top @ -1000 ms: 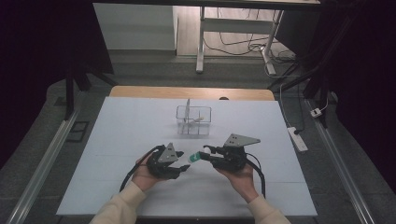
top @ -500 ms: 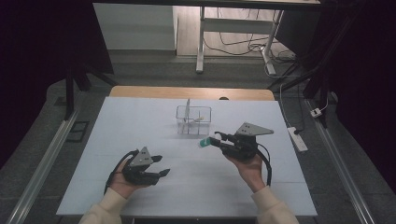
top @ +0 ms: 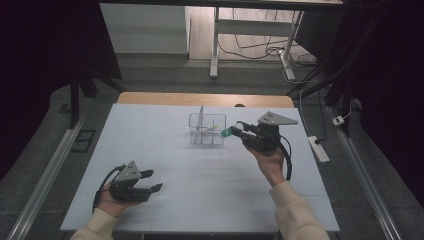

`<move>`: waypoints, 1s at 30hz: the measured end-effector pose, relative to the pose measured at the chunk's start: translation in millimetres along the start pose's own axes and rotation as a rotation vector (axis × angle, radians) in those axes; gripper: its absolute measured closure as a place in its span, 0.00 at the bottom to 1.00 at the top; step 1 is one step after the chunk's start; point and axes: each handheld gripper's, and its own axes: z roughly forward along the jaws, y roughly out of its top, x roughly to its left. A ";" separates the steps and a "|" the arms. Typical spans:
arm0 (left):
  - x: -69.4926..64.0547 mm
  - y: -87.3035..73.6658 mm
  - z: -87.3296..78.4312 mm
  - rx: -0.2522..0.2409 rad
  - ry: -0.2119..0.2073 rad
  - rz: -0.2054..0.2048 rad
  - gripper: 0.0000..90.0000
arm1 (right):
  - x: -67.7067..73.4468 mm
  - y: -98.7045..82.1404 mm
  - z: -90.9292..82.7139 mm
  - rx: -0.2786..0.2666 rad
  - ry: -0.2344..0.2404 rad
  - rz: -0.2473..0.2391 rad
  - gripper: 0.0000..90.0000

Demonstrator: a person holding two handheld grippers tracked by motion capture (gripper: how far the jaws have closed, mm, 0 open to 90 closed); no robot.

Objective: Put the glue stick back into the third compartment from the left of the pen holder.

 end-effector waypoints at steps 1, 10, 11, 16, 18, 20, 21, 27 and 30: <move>0.9 -0.4 -0.7 -0.003 0.002 -0.003 0.43 | -1.9 2.1 2.0 0.001 -0.008 0.000 0.71; 3.3 -1.3 -0.2 0.005 0.003 -0.014 0.42 | -18.0 13.9 25.3 0.020 -0.066 0.015 0.71; 3.6 -1.4 -0.2 0.006 0.003 -0.016 0.42 | -20.2 14.2 29.0 0.029 -0.074 0.019 0.71; 3.7 -1.4 0.6 0.011 0.002 -0.015 0.41 | -29.2 11.3 50.6 0.059 -0.072 0.036 0.71; 3.8 -1.7 1.0 0.016 0.001 -0.014 0.41 | -30.5 9.8 58.4 0.077 -0.077 0.040 0.71; 4.2 -2.0 0.9 0.017 0.001 -0.015 0.40 | -31.4 7.5 64.7 0.089 -0.081 0.045 0.71; 4.5 -2.2 0.7 0.016 0.001 -0.016 0.40 | -31.9 6.2 67.5 0.092 -0.079 0.048 0.71; 5.9 -3.0 -0.1 0.013 0.006 -0.020 0.40 | -33.8 0.1 77.4 0.113 -0.060 0.060 0.69; 6.1 -3.1 -0.2 0.012 0.008 -0.022 0.40 | -33.2 1.5 75.0 0.098 -0.059 0.057 0.62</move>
